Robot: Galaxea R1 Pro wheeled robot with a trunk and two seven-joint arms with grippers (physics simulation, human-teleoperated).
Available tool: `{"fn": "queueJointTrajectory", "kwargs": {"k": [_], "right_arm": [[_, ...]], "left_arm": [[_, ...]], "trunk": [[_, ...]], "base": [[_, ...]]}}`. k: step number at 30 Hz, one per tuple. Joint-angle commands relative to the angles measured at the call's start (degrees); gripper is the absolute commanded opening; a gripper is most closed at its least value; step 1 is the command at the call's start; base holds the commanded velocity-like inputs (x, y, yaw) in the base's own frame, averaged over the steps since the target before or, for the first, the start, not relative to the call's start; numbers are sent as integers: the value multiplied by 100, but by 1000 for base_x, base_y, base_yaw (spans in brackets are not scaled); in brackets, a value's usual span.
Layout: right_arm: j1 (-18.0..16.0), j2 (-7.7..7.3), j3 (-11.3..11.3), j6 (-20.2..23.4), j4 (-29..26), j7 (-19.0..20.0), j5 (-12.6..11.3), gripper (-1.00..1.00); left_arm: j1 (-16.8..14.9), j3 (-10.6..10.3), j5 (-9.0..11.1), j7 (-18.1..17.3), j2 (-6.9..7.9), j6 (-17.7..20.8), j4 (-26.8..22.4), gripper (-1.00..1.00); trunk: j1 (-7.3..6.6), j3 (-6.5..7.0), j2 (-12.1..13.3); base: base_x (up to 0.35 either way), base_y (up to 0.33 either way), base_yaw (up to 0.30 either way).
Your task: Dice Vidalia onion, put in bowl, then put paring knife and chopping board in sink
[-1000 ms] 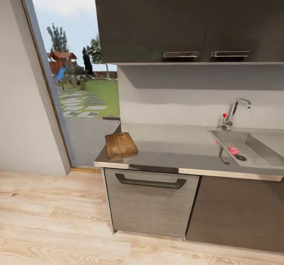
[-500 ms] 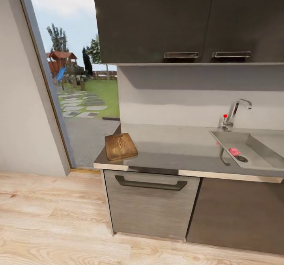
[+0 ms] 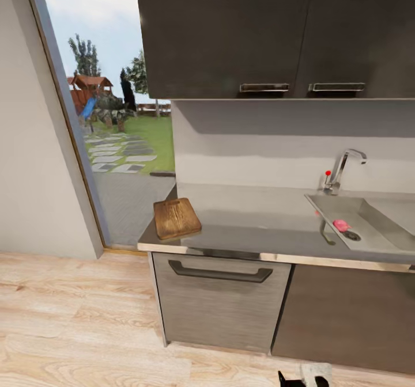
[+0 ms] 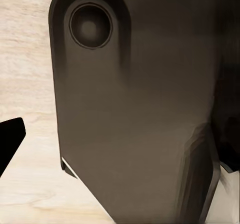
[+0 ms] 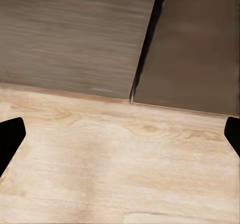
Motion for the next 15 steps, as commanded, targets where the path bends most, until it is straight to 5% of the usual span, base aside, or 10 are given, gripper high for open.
{"fn": "queueJointTrajectory", "kwargs": {"k": [1, 7, 10, 15], "right_arm": [[0, -1, 3, 44, -173, -1, 10, 100], [0, -1, 110, 552, -1457, 6, 7, 100], [0, -1, 152, 1176, -2483, 15, 4, 100], [-33, 1, 170, 1539, -3236, 19, -3, 100]], "left_arm": [[3, 9, 4, -1, -1, -3, -10, 100], [3, 12, 6, -1, -5, -3, -10, 100], [3, 12, 6, -1, -8, 3, -10, 100], [3, 12, 10, 6, -9, 5, -10, 100]], "trunk": [[-23, 13, 39], [-154, 121, 279], [-220, 175, 400], [-330, 265, 600]], "base": [[0, 0, 0], [0, 0, 0], [0, 0, 0], [0, 0, 0]]}}
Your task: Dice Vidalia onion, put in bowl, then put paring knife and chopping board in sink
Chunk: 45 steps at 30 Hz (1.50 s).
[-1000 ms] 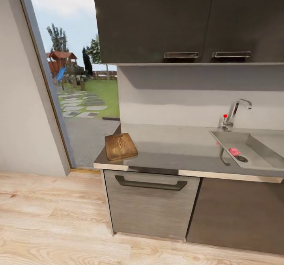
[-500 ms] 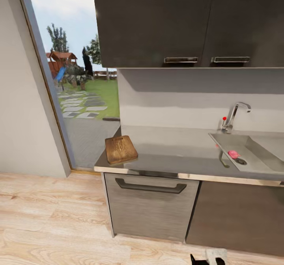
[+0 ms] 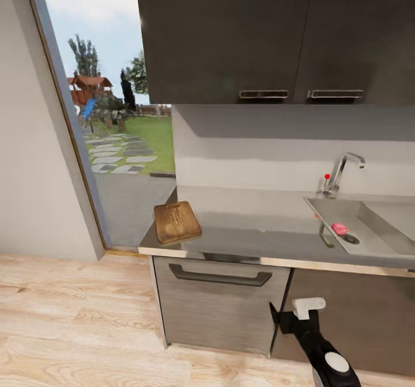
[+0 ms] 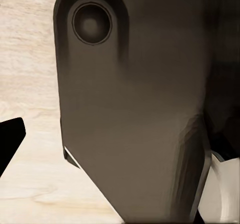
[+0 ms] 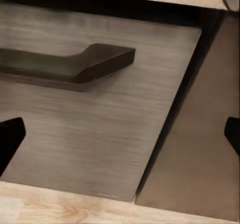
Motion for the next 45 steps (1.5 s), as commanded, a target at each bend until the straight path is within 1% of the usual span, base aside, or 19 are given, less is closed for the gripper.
{"fn": "queueJointTrajectory", "kwargs": {"k": [1, 3, 6, 10, 11, 12, 13, 15, 17, 18, 21, 25, 29, 32, 33, 36, 40, 42, 45], "right_arm": [[-109, 1, 5, 64, -111, 1, 8, 100], [-230, 8, 5, 91, -149, 1, 5, 100], [-864, 23, 9, 402, -205, 9, -8, 100], [-1266, 31, 9, 586, -212, 13, -10, 100], [-1464, 34, 11, 652, -214, 13, -10, 100], [-1863, 45, 40, 755, -215, 15, -13, 100], [-1961, 47, 56, 782, -216, 15, -14, 100], [-2313, 52, 155, 885, -216, 18, -18, 100], [-2464, 58, 225, 944, -216, 18, -20, 100], [-2779, 139, 418, 1124, -217, 17, -26, 100], [-2996, 351, 519, 1407, -208, 1, -35, 100], [-3128, 482, 555, 1848, -58, -21, -37, 100], [-3264, 505, 561, 1952, 384, -25, -37, 100], [-3536, 510, 561, 1975, 942, -29, -36, 100], [-3998, 512, 557, 2004, 1822, -32, -37, 100], [-4411, 513, 550, 2077, 2491, -59, -37, 100], [-4560, 513, 543, 2339, 2665, -134, -38, 100], [-4647, 513, 538, 2649, 2674, -176, -38, 100], [-4662, 513, 537, 2710, 2544, -185, -38, 100]], "left_arm": [[4, 8, 2, 1, -5, -2, -11, 100], [4, 8, 0, 1, -7, -2, -11, 100], [4, 8, 2, -5, -15, -2, -11, 100], [4, 8, 0, -6, -17, -2, -11, 100], [4, 8, -1, -8, -18, -3, -11, 100], [4, 3, -1, -13, -31, -7, -11, 100], [4, 3, -1, -13, -34, -8, -11, 100], [4, 1, -1, -15, -50, -5, -11, 100], [4, 0, -2, -15, -54, -4, -11, 100], [4, 0, -2, -13, -60, -2, -11, 100], [4, 3, -1, -10, -61, -2, -11, 100], [4, 7, -1, -8, -69, 1, -30, 100], [4, 8, -2, -9, -75, 6, -93, 100], [4, 8, -2, -13, -85, 7, -148, 100], [4, 8, 0, -15, -99, 7, -180, 100], [4, 12, 1, -16, -105, 7, -196, 100], [4, 15, 2, -19, -114, 7, -197, 100], [4, 17, 4, -11, -116, 10, -199, 100], [4, 17, 6, -6, -116, 15, -197, 100]], "trunk": [[-22, 13, 38], [-66, 49, 118], [-132, 103, 239], [-220, 175, 399], [-242, 193, 439], [-264, 211, 479], [-286, 229, 520], [-330, 265, 600], [-374, 301, 680], [-396, 318, 720], [-462, 372, 840], [-550, 444, 1001], [-637, 516, 1161], [-703, 570, 1282], [-725, 588, 1322], [-791, 642, 1442], [-879, 713, 1602], [-923, 749, 1683], [-989, 803, 1803]], "base": [[0, 0, 0], [0, 0, 0], [0, 0, 0], [0, 0, 0], [0, 0, 0], [0, 0, 0], [0, 0, 0], [0, 0, 0], [0, 0, 0], [0, 0, 0], [0, 0, 0], [25, 0, 0], [115, 0, 0], [142, 0, 0], [105, 0, 0], [49, 0, 0], [15, 0, 0], [28, 0, 0], [104, 0, 0]]}}
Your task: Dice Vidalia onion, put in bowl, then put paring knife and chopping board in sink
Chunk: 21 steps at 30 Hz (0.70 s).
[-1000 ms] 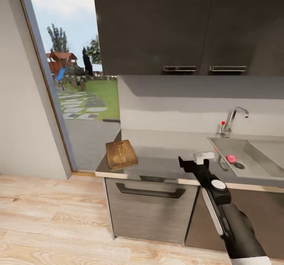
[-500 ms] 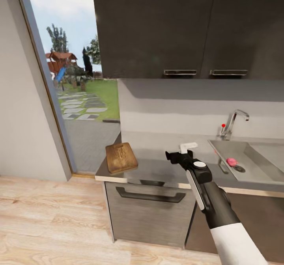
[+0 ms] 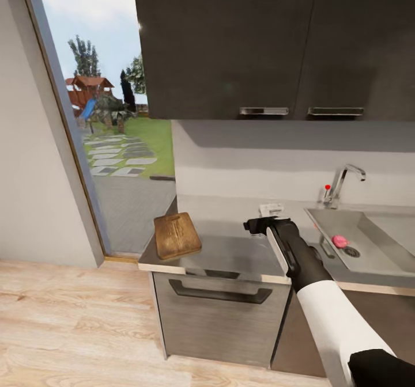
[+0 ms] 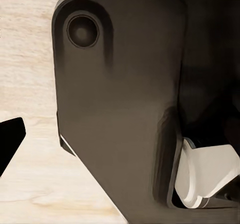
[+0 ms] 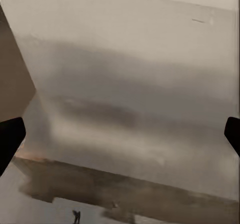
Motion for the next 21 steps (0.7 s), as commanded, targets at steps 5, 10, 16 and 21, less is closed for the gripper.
{"fn": "queueJointTrajectory", "kwargs": {"k": [5, 10, 16, 21], "right_arm": [[-12, 0, 13, 62, -383, -22, 3, 100], [-14, 0, 24, 78, -801, -23, 3, 100], [-15, 0, 25, 82, -842, -23, 3, 100], [-15, 0, 26, 83, -849, -24, 3, 100]], "left_arm": [[3, 16, 6, 5, 20, 95, -11, 100], [3, 27, 11, 8, 271, 466, -11, 100], [3, 108, 14, 8, 562, 532, -3, 100], [3, 403, 15, -28, 713, 626, 29, 100]], "trunk": [[-108, 84, 198], [-218, 173, 399], [-350, 281, 639], [-460, 371, 840]], "base": [[229, 0, 0], [329, 0, 0], [340, 0, 0], [342, 0, 0]]}}
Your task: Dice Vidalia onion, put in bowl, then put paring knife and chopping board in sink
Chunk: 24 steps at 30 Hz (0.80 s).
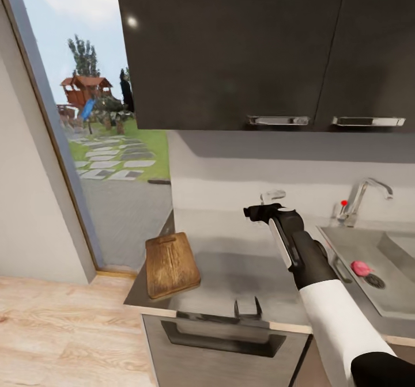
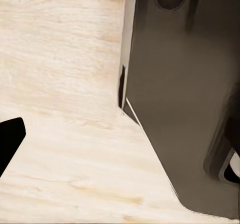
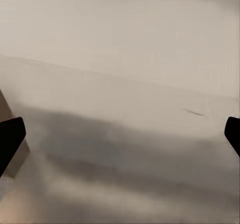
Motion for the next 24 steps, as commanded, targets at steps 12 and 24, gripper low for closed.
{"fn": "queueJointTrajectory", "kwargs": {"k": [12, 24], "right_arm": [[-5, 1, 9, 29, -5, -18, -2, 100], [-5, 1, 18, 36, -6, -10, -15, 100]], "left_arm": [[7, 282, -1, -13, 36, 318, -21, 100], [7, 276, -2, -4, -72, 295, -25, 100]], "trunk": [[-259, 209, 477], [-523, 424, 959]], "base": [[342, 0, 0], [201, 0, 116]]}}
